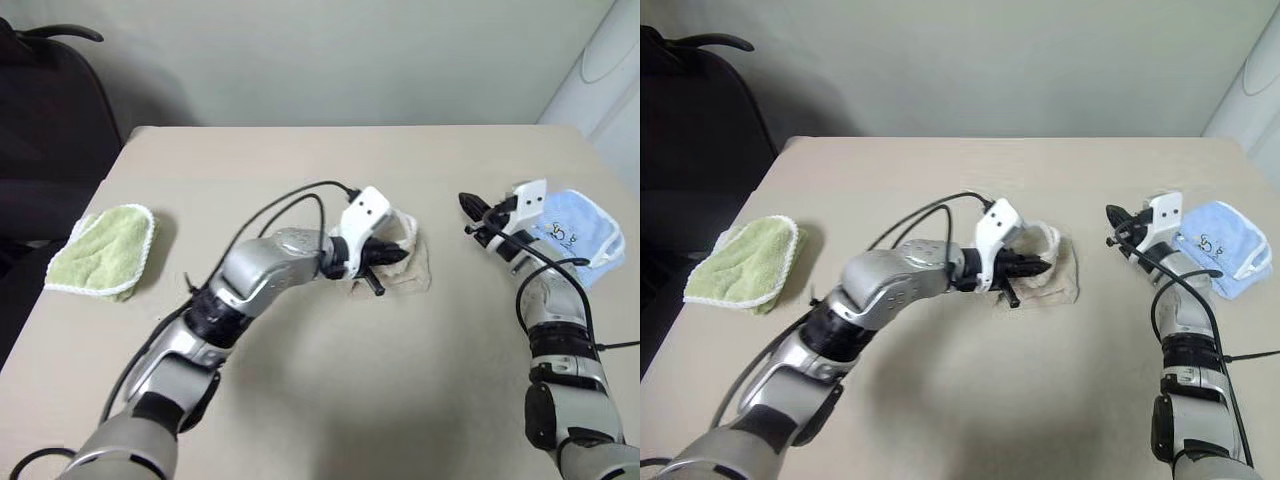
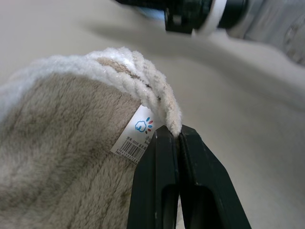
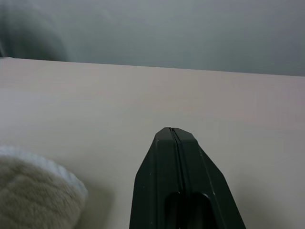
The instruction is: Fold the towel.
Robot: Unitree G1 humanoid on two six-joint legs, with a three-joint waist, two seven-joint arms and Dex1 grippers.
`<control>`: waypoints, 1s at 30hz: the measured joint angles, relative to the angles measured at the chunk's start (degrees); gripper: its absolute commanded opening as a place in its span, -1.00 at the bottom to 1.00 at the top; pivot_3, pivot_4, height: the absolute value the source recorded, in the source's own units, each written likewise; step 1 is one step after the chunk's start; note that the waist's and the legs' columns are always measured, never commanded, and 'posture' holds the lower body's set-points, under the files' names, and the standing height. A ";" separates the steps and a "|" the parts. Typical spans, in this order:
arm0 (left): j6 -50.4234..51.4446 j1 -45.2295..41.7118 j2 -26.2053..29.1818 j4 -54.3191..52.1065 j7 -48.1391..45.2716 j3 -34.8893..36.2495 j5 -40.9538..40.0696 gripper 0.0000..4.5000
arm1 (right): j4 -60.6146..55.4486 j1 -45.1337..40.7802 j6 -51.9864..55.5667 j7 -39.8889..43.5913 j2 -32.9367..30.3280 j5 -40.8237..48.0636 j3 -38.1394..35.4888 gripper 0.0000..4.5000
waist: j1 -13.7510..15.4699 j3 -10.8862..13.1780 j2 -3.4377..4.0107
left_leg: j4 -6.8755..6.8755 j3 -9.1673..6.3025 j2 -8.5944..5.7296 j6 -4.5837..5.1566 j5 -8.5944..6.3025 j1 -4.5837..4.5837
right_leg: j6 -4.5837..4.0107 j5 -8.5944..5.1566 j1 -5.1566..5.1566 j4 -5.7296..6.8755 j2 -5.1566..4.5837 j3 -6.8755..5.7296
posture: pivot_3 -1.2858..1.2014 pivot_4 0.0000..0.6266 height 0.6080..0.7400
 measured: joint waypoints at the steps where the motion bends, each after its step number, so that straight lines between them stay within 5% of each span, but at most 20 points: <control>1: -0.47 -0.04 -1.11 1.81 -1.45 -0.62 1.69 -0.98 | -1.27 0.90 0.29 -0.44 -0.05 0.36 -0.28 -1.00 | -0.03 0.00 0.00 | 0.00 0.00 0.01 0.01 0.01 -0.01 | 0.02 0.01 0.00 0.01 0.00 0.01 | 0.03 -0.52 1.00; 3: -1.20 -0.03 -2.54 4.35 -3.59 -1.30 4.30 -0.98 | -3.08 2.05 1.04 -1.23 -0.17 0.80 -0.68 -1.00 | -0.03 0.00 0.00 | 0.01 0.01 0.02 0.02 0.01 -0.02 | 0.03 0.01 -0.01 0.00 0.00 0.02 | 0.03 -0.52 1.00; 6: -1.57 0.04 -4.29 6.14 -6.41 -0.67 6.48 -0.69 | -5.72 3.54 2.00 -2.09 -0.43 1.17 -1.18 -1.00 | -0.02 0.00 0.00 | 0.02 0.01 0.02 0.03 0.01 -0.04 | 0.04 0.01 -0.02 0.00 0.00 0.02 | 0.03 -0.52 1.00; 15: 0.55 2.87 -8.23 1.88 -8.33 12.81 2.83 0.66 | -8.11 4.03 4.27 -2.27 -0.65 1.37 -0.18 -1.00 | -0.02 0.00 0.00 | 0.19 0.03 0.03 0.07 0.01 -0.06 | 0.09 0.03 -0.02 0.02 0.00 0.03 | 0.03 -0.52 1.00; 20: 0.04 4.59 -3.54 -5.14 -5.50 20.85 3.25 0.66 | -13.88 5.29 7.84 2.52 -2.71 2.47 2.80 -1.00 | -0.19 0.00 0.00 | 0.28 0.07 0.03 0.08 0.01 -0.05 | 0.09 0.03 -0.02 0.04 0.01 0.04 | 0.03 -0.52 1.00; 22: -0.83 6.48 -0.62 -6.42 -4.38 23.42 4.72 0.49 | -17.70 6.21 10.13 5.41 -3.69 3.82 4.17 -1.00 | -0.26 -0.01 0.00 | 0.28 0.07 0.03 0.08 0.01 -0.06 | 0.10 0.02 0.00 0.04 0.02 0.04 | 0.03 -0.52 1.00; 30: -4.99 15.98 2.76 -9.68 -6.44 22.96 8.45 -0.68 | -25.62 6.20 18.18 11.45 -4.24 6.59 12.59 -1.00 | -0.04 -0.03 -0.04 | 0.54 -0.01 0.00 0.16 -0.04 -0.15 | 0.21 0.08 0.03 0.02 0.01 0.02 | 0.03 -0.52 1.00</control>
